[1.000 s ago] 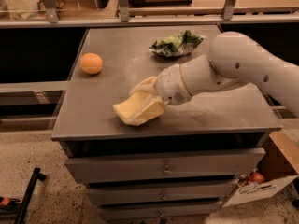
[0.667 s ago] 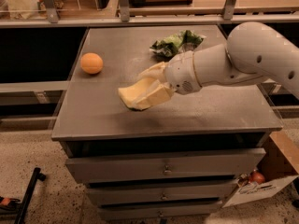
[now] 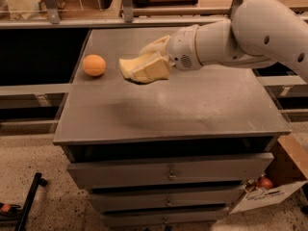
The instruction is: Move sponge near orange
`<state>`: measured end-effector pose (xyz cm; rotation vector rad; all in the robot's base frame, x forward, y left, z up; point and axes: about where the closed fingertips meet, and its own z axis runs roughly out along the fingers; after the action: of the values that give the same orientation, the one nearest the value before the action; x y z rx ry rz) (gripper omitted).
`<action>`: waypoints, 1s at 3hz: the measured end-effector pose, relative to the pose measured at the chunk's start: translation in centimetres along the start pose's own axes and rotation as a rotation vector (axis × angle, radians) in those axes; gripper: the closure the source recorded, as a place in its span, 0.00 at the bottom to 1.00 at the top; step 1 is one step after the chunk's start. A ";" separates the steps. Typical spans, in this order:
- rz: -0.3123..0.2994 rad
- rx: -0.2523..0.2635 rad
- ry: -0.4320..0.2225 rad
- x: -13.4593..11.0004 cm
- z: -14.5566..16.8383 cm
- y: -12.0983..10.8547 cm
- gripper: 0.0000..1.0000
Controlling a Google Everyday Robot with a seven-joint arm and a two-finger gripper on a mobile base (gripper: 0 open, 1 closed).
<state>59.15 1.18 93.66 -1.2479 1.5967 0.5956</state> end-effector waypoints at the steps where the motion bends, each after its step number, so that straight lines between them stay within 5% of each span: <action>1: 0.001 -0.001 -0.001 0.0 0.1 0.0 1.00; 3: 0.064 0.033 0.033 0.6 3.5 -4.0 1.00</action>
Offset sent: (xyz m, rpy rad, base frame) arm 0.0584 0.0070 -0.0170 -0.0054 0.0580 -0.0639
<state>64.22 2.38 92.45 -1.1919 1.6720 0.5894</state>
